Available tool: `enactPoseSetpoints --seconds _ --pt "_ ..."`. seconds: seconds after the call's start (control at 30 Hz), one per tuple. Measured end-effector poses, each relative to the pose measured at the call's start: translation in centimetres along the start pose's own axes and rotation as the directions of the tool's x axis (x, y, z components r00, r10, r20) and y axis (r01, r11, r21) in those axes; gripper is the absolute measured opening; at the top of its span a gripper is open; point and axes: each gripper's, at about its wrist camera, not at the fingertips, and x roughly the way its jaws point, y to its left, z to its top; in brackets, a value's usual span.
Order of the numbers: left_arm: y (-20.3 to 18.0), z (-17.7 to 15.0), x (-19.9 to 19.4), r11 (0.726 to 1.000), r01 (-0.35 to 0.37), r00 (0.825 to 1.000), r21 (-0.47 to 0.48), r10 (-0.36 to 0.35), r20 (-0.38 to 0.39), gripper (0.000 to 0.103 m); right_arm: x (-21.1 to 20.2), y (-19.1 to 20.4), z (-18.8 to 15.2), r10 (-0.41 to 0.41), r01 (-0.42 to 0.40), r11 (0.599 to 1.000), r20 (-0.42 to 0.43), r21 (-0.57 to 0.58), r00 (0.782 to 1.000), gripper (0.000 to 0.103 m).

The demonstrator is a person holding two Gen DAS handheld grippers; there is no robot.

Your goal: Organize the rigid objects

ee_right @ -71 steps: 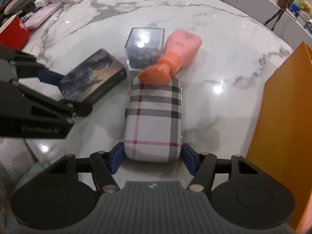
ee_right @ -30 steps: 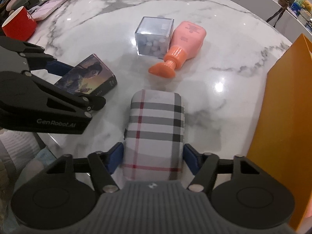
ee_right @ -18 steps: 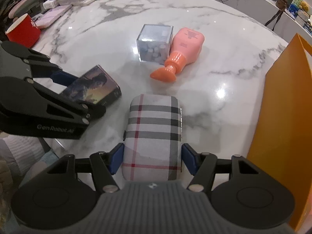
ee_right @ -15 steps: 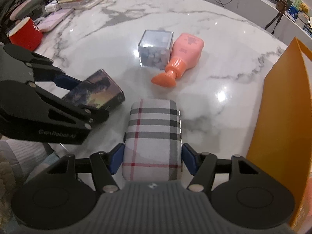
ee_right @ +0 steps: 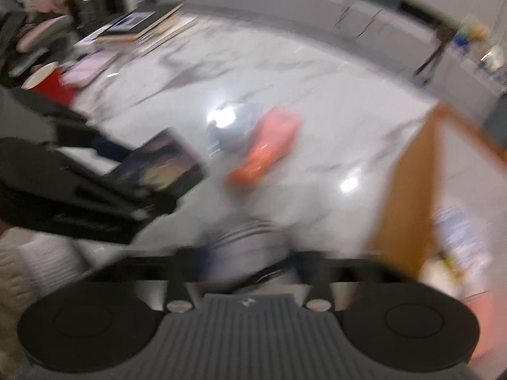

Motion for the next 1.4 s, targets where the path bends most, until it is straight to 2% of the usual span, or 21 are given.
enactPoseSetpoints --seconds 0.17,0.3,0.43,0.5,0.57,0.63,0.7,0.83,1.0,1.27,1.33,1.4 --pt "-1.2 1.0 -1.1 1.0 0.005 1.0 -0.003 -0.005 0.016 0.065 -1.9 -1.7 1.0 0.008 -0.008 0.999 0.005 0.036 1.0 0.0" --pt "-2.4 0.8 -1.3 0.999 0.007 1.0 0.038 -0.007 -0.01 0.065 -1.8 -1.8 -0.2 0.039 -0.037 0.999 -0.044 0.035 0.998 0.001" --pt "-2.9 0.4 -1.2 0.999 0.007 0.999 0.042 -0.005 -0.045 0.065 -1.2 -1.3 -1.8 0.047 -0.048 0.999 -0.093 -0.009 0.995 0.008" --pt "-3.0 0.2 -1.1 0.999 -0.002 0.999 0.046 0.004 -0.054 0.065 -0.7 -1.2 -2.2 0.041 -0.041 0.999 -0.124 0.0 0.991 0.029" --pt "-3.0 0.0 -1.0 0.999 -0.01 0.998 0.048 0.013 -0.062 0.065 -0.2 -1.2 -2.7 0.044 -0.038 0.998 -0.151 0.044 0.987 0.042" --pt "-2.9 0.0 -1.0 0.999 -0.017 0.998 0.049 0.021 -0.066 0.065 0.4 -0.9 -3.0 0.066 -0.052 0.995 -0.178 0.082 0.982 0.048" --pt "-2.7 -0.1 -0.8 0.999 -0.021 0.997 0.045 0.024 -0.067 0.065 1.1 -0.4 -3.3 0.069 -0.046 0.992 -0.208 0.115 0.976 0.06" --pt "-2.0 -0.7 -0.4 0.999 -0.02 0.996 0.04 0.023 -0.08 0.065 2.7 0.0 -3.5 0.039 0.006 0.985 -0.263 0.171 0.964 0.068" --pt "-1.1 -1.1 0.3 1.0 -0.011 0.995 0.025 0.014 -0.095 0.065 3.5 0.3 -3.1 0.056 -0.001 0.978 -0.263 0.208 0.963 0.086" --pt "0.0 -1.5 1.0 1.0 -0.023 0.994 -0.005 0.022 -0.106 0.065 4.5 1.2 -1.9 0.041 -0.009 0.99 -0.231 0.14 0.972 0.088" --pt "0.3 -1.5 1.2 0.999 -0.029 0.993 -0.014 0.027 -0.114 0.065 4.5 1.3 -1.6 0.03 -0.002 0.993 -0.231 0.122 0.972 0.084" --pt "0.4 -1.6 1.2 0.999 -0.029 0.993 -0.015 0.027 -0.117 0.065 4.2 1.6 -1.6 0.001 0.022 0.995 -0.234 0.095 0.972 0.076"
